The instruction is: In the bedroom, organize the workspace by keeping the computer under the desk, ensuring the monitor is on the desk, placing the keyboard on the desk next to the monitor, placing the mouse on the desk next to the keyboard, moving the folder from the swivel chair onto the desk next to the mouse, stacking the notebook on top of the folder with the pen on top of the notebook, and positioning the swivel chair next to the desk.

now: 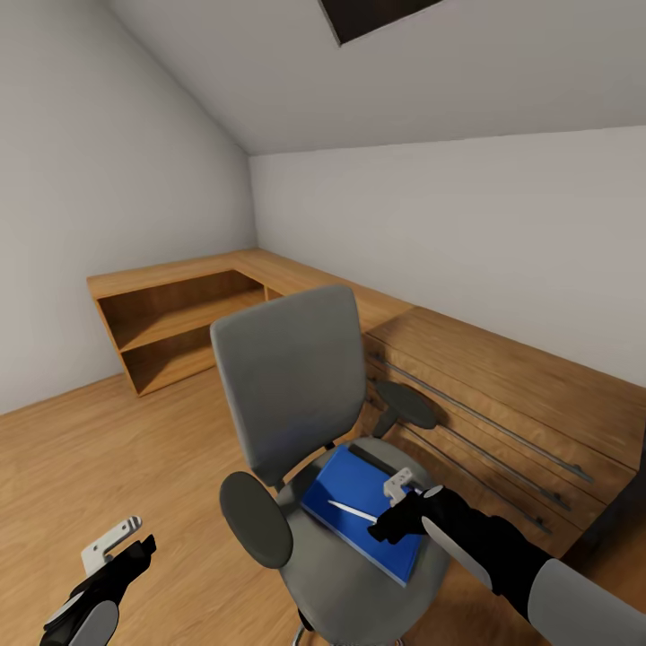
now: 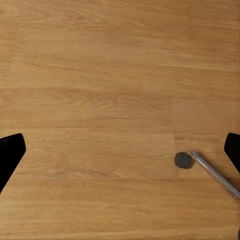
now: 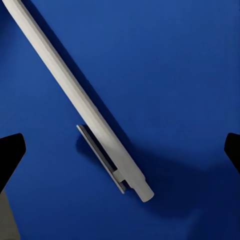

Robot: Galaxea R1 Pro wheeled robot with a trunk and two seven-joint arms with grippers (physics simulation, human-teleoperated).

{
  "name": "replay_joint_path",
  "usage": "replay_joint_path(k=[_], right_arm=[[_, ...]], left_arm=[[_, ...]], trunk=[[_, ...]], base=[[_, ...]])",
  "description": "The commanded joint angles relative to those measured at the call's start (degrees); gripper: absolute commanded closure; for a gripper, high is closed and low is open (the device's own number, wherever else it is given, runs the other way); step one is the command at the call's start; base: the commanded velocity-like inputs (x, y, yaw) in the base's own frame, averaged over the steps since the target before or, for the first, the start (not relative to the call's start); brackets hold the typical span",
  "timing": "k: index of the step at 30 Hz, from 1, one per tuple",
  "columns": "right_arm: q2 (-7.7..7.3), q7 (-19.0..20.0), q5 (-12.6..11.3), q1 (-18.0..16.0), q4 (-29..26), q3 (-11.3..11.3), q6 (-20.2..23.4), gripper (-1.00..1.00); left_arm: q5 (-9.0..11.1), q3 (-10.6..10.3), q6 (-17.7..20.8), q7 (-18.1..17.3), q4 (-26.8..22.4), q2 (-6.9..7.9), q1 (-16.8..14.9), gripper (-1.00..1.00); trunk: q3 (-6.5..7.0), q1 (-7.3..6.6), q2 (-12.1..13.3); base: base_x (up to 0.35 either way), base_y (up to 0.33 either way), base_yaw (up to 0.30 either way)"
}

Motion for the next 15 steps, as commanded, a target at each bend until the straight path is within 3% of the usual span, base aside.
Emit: replay_joint_path(k=[1, 7, 15], right_arm=[[-0.03, 0.1, 0.1, -0.1, -0.1, 0.1, 0.2, -1.00], [-0.04, 0.1, 0.1, 0.0, 0.0, 0.1, 0.2, -1.00], [-0.01, 0.2, 0.1, 0.0, 0.1, 0.2, 0.2, -1.00]], left_arm=[[0.2, -0.1, 0.2, 0.4, -0.1, 0.06, 0.0, -1.00], [0.2, -0.1, 0.2, 0.4, 0.0, 0.06, 0.0, -1.00], [0.3, 0.0, 0.1, 0.6, 0.0, 0.06, 0.0, -1.00]], trunk=[[-0.06, 0.00, 0.0], [-0.06, 0.00, 0.0], [-0.06, 0.00, 0.0]], base=[[0.045, 0.011, 0.000], [0.152, 0.085, 0.000], [0.039, 0.024, 0.000]])
